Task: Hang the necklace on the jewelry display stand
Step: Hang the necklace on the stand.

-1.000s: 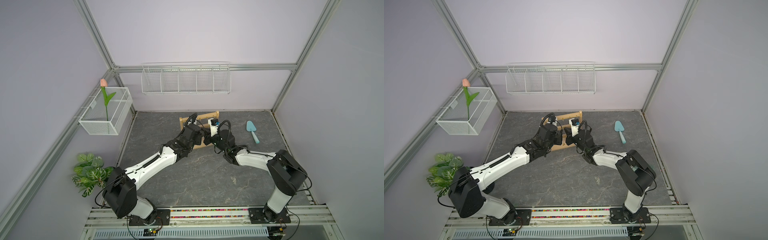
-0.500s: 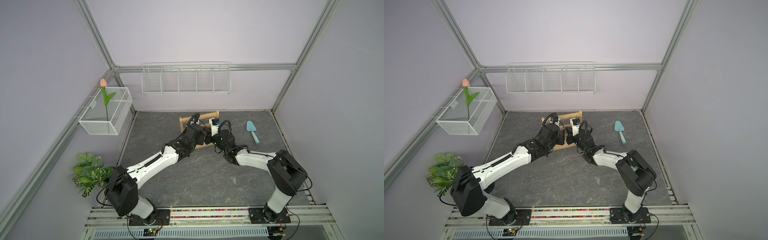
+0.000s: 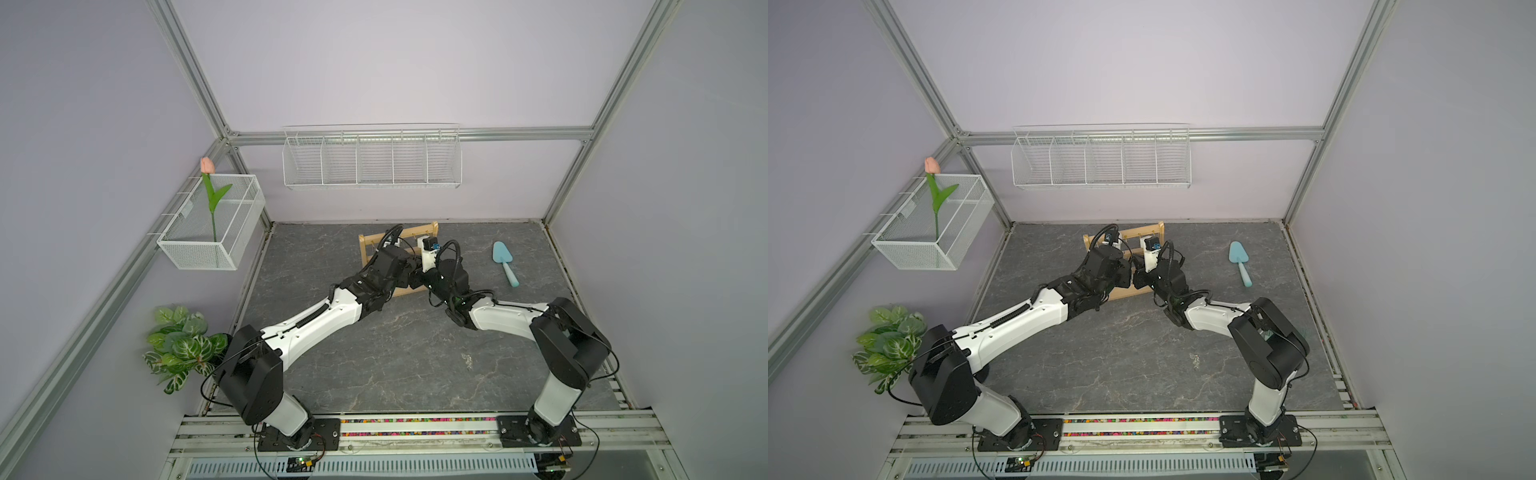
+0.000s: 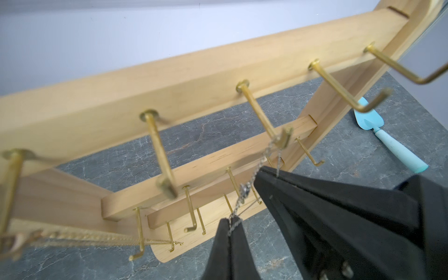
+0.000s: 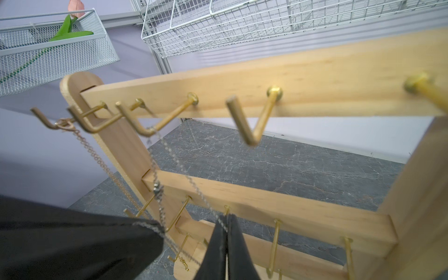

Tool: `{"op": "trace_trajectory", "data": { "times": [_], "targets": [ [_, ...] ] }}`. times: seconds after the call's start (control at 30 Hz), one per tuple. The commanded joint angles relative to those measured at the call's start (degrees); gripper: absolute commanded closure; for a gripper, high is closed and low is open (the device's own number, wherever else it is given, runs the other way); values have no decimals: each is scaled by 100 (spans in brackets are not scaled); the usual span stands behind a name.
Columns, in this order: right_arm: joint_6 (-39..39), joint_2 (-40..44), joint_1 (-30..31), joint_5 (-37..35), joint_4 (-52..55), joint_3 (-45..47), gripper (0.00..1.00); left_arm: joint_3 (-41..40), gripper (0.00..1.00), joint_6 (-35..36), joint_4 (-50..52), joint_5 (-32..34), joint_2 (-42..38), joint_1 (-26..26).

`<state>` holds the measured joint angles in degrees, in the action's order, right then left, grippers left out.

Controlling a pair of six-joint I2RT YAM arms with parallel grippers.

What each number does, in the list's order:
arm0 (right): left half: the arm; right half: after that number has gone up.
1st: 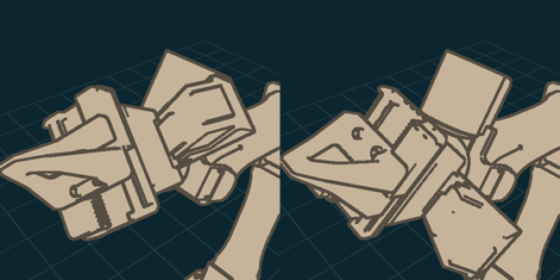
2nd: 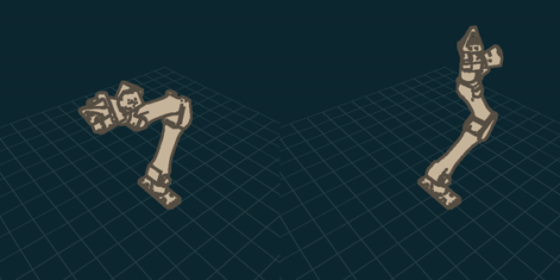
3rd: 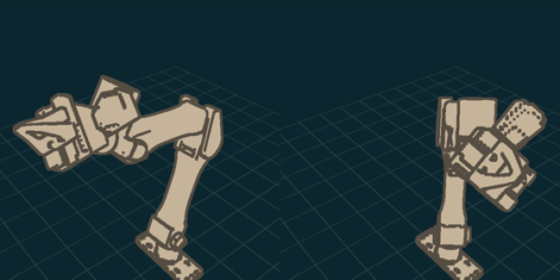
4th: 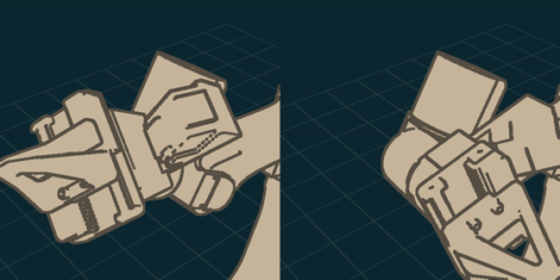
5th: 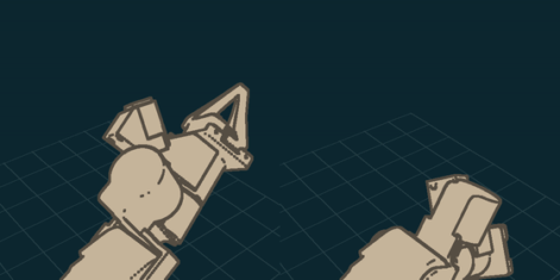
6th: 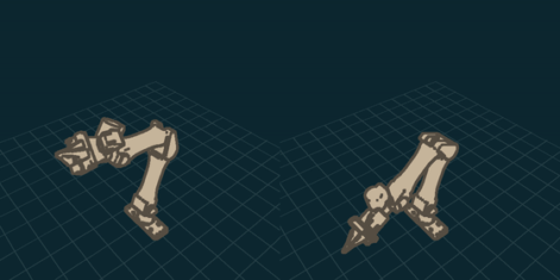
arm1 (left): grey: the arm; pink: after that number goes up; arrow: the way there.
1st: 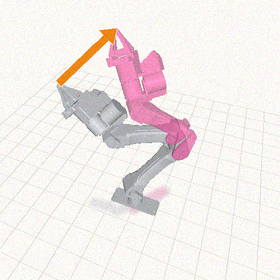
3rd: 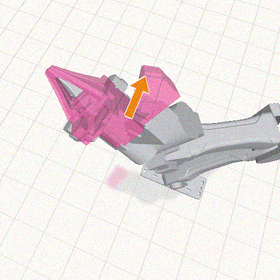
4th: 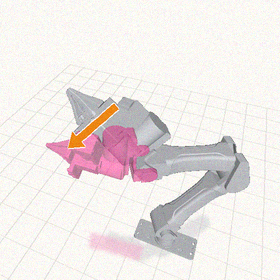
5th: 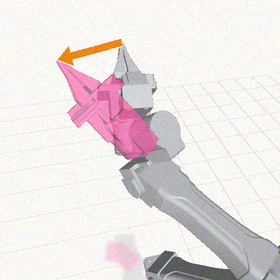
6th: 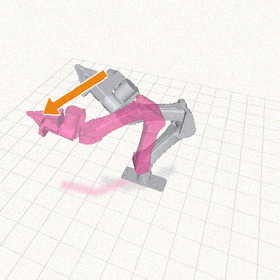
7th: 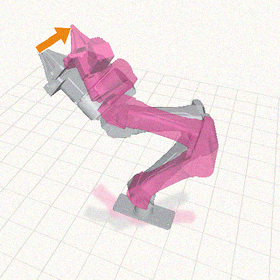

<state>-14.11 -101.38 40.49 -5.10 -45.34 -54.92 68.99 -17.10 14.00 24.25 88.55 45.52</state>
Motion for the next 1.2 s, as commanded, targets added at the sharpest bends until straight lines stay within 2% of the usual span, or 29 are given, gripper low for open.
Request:
{"op": "trace_trajectory", "data": {
  "times": [0.0,0.27,1.17],
  "targets": [
    [91,-128,-36,-35,-106,-61,93,139,100,-4,115,188,31,18],
    [95,-93,-31,-78,-71,-16,92,105,100,-48,159,67,-64,16],
    [141,-293,-31,-88,-45,-133,92,129,100,-56,164,393,215,19]
  ]
}}
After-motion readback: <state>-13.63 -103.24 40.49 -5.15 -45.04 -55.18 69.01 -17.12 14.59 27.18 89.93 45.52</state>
